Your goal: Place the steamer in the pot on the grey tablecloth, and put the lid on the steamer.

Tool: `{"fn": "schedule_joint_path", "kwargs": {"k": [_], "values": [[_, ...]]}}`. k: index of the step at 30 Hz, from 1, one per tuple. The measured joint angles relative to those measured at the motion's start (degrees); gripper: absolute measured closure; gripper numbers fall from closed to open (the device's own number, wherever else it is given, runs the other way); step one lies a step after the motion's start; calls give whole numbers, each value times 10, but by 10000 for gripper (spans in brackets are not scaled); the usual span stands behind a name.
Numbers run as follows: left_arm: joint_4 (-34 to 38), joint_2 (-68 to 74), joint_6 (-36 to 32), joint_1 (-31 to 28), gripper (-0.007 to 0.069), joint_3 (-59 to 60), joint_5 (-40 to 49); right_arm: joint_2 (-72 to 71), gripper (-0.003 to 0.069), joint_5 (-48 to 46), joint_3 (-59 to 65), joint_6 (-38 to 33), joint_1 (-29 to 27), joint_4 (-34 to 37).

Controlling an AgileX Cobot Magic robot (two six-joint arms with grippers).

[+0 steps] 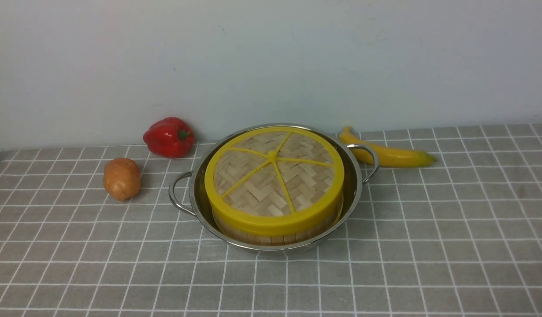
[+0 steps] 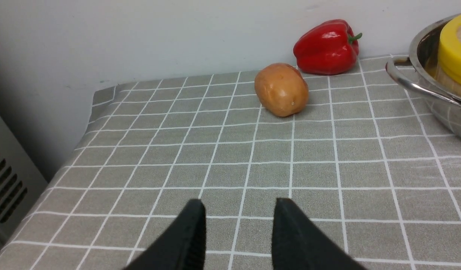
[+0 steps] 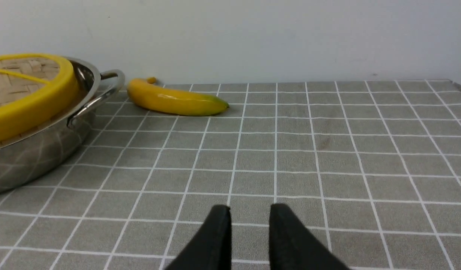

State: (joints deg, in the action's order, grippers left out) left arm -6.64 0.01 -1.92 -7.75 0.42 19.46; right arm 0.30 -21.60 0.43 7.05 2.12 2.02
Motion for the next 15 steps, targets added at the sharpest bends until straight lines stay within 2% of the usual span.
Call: {"fn": "schedule_joint_path", "kwargs": {"k": [15], "values": [[0, 0, 0, 0, 382, 0, 0, 0, 438, 7, 0, 14, 0, 4]]}}
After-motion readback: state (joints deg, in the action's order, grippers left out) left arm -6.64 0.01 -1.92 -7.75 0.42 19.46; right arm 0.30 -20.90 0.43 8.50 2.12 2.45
